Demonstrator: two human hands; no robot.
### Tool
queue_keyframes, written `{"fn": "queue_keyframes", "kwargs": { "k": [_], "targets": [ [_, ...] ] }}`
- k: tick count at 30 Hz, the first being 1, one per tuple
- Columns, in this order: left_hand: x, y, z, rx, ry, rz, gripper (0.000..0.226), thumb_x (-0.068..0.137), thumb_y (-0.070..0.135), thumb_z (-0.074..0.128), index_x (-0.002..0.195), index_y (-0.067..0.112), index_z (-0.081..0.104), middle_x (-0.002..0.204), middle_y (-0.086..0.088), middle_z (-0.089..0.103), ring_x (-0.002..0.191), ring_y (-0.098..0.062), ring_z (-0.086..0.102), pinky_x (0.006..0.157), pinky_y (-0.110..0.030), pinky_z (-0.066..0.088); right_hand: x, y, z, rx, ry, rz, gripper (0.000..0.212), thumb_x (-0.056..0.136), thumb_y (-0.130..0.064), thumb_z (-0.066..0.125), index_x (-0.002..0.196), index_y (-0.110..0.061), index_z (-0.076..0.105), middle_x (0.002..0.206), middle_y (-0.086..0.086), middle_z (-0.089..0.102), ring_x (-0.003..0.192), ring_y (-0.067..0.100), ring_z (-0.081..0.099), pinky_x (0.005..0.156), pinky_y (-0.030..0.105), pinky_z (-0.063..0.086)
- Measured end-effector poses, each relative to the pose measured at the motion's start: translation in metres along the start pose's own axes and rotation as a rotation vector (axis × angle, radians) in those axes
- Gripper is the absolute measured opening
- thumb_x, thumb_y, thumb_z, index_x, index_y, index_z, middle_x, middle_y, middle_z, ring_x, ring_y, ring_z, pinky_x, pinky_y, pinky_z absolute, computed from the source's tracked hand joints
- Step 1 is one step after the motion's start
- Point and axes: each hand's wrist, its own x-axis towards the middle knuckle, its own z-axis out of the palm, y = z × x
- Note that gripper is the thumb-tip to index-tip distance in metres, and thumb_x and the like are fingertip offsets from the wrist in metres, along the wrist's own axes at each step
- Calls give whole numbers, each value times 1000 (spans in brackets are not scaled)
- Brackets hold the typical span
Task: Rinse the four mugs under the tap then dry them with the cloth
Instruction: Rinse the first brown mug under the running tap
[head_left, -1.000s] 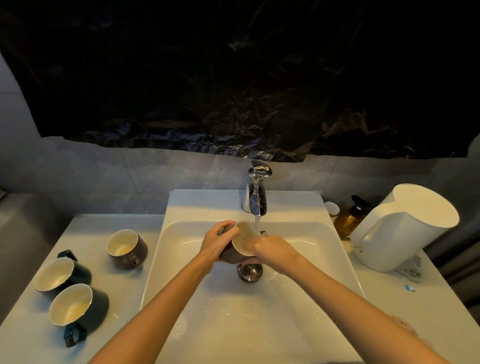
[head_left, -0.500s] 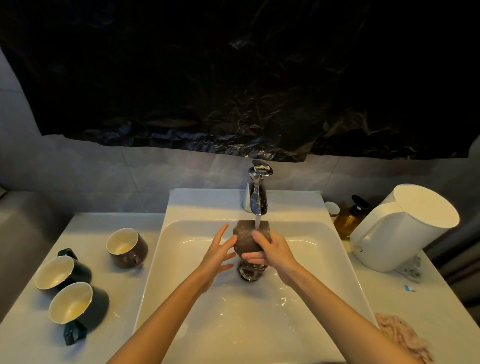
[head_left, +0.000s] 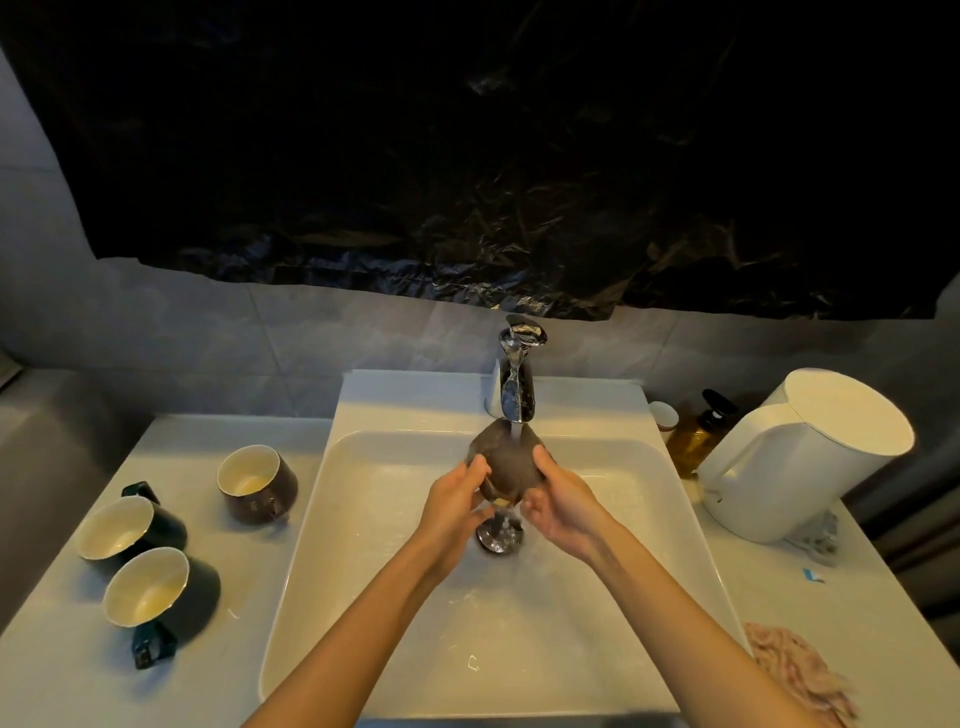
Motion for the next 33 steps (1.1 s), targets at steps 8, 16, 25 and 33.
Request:
{"fn": "queue_keyframes", "kwargs": {
  "k": [8,16,25,33],
  "targets": [
    [5,7,1,-54,92,-55,21,97,21,52,88,6,63,95,-18,60,90,-27,63,77,-34,58,6,6,-16,-1441,501,-714,30,96,-47,49,96,-18,54,93,-5,59,83,13,56,61,23,42],
    [5,12,0,-27,33,-91,32,100,25,45,113,2,63,108,-19,68,95,-28,67,77,-33,58,41,14,6,-1476,257,-741,45,96,-58,34,136,-39,41,136,-3,44,116,20,54,87,34,52],
    [14,7,-5,105,128,-68,32,101,32,42,96,8,62,96,-12,68,89,-22,65,73,-26,53,45,20,25,-1247,301,-620,42,99,-54,28,125,-29,50,121,2,52,107,22,56,82,33,44],
    [17,4,2,306,90,-15,35,101,35,37,84,12,58,87,-7,66,85,-16,64,81,-31,52,53,13,30,-1093,533,-552,33,96,-52,42,87,-23,55,88,-2,59,84,20,58,68,30,39]
  ]
}}
